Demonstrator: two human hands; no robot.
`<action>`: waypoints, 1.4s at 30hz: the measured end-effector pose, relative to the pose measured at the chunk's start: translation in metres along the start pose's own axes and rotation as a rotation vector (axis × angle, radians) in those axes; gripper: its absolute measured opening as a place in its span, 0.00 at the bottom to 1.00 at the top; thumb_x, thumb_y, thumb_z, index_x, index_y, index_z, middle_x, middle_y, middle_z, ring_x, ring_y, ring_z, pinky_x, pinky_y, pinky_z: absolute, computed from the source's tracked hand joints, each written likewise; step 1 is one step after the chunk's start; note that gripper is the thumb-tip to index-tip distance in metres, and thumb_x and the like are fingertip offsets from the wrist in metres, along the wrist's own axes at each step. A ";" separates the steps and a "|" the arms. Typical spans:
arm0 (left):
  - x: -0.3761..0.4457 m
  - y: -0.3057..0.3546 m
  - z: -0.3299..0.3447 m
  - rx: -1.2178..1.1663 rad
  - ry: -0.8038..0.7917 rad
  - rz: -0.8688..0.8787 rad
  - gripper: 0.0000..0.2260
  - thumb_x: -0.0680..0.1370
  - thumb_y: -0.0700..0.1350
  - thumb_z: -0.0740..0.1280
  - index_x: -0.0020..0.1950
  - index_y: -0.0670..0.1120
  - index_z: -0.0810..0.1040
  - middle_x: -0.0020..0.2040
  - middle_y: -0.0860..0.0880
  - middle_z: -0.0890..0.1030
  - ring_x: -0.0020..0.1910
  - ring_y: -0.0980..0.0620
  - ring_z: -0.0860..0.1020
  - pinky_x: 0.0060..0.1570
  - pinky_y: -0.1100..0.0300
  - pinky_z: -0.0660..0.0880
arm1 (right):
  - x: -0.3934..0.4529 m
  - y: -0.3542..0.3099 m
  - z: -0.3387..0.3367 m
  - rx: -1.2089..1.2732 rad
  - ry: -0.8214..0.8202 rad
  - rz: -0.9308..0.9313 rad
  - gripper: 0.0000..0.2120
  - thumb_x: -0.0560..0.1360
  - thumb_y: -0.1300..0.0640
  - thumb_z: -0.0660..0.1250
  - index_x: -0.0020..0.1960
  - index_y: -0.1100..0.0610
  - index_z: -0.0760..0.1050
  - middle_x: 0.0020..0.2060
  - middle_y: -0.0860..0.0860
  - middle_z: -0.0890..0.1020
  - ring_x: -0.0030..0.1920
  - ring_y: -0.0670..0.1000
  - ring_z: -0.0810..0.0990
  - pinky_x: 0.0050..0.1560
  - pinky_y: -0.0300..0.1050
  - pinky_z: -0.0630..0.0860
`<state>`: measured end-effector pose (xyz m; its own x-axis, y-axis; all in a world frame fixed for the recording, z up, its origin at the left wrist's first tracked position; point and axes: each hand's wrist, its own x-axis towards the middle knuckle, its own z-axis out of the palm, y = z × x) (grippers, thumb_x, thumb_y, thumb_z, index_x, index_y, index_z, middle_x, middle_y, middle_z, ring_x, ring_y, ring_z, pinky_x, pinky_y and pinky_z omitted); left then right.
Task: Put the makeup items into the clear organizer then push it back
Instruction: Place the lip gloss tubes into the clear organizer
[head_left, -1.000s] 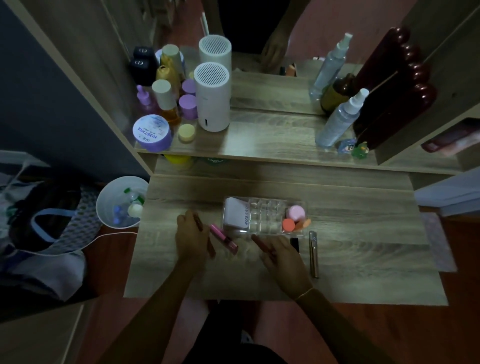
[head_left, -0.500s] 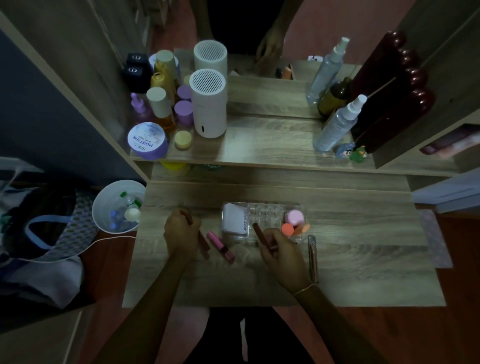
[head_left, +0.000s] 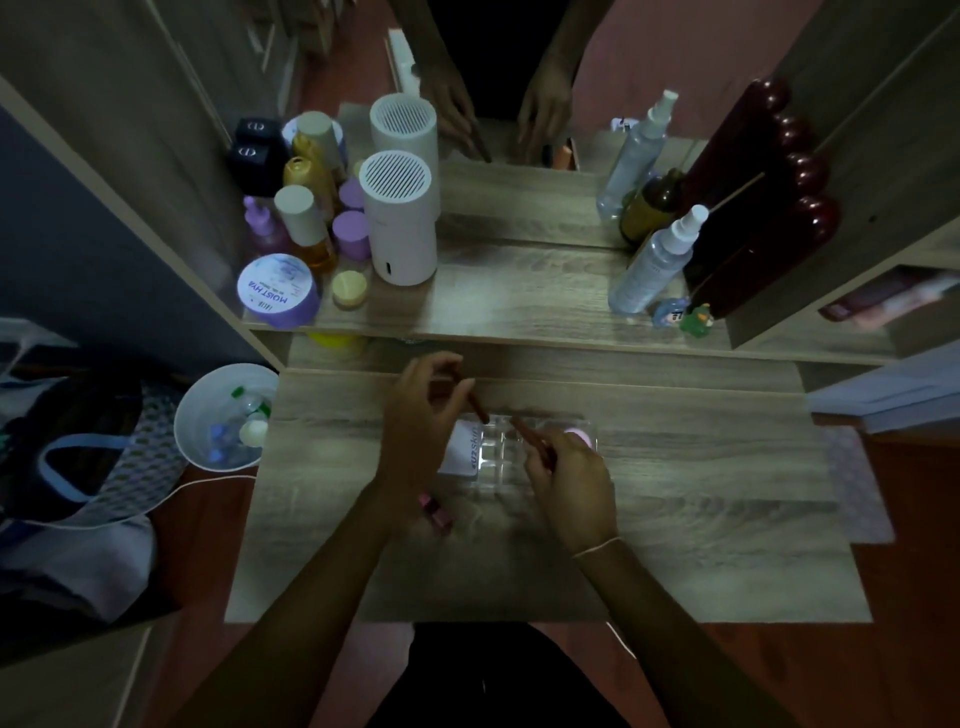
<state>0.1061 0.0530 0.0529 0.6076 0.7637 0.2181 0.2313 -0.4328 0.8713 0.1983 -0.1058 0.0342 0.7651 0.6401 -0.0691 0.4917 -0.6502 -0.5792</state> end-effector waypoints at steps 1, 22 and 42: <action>-0.002 -0.001 0.005 -0.005 -0.046 0.023 0.12 0.73 0.33 0.71 0.56 0.37 0.77 0.52 0.39 0.80 0.48 0.54 0.78 0.51 0.78 0.72 | 0.004 0.001 -0.001 -0.015 -0.020 0.006 0.09 0.76 0.55 0.66 0.53 0.57 0.80 0.46 0.54 0.82 0.45 0.52 0.81 0.46 0.49 0.80; -0.023 -0.025 0.034 0.185 -0.328 0.100 0.11 0.75 0.35 0.67 0.57 0.40 0.78 0.51 0.41 0.82 0.49 0.46 0.81 0.50 0.53 0.79 | 0.047 -0.007 0.004 -0.128 -0.206 -0.020 0.08 0.73 0.53 0.69 0.50 0.55 0.79 0.49 0.54 0.83 0.48 0.55 0.82 0.50 0.53 0.79; -0.026 -0.021 0.028 0.163 -0.309 0.027 0.14 0.75 0.37 0.69 0.60 0.39 0.76 0.56 0.41 0.80 0.55 0.47 0.78 0.54 0.61 0.72 | 0.045 -0.009 0.006 -0.137 -0.212 -0.018 0.12 0.73 0.52 0.69 0.56 0.53 0.77 0.51 0.53 0.84 0.51 0.55 0.83 0.50 0.53 0.79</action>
<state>0.1068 0.0285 0.0169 0.8108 0.5804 0.0753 0.3146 -0.5407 0.7802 0.2258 -0.0687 0.0319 0.6588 0.7139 -0.2372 0.5670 -0.6784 -0.4672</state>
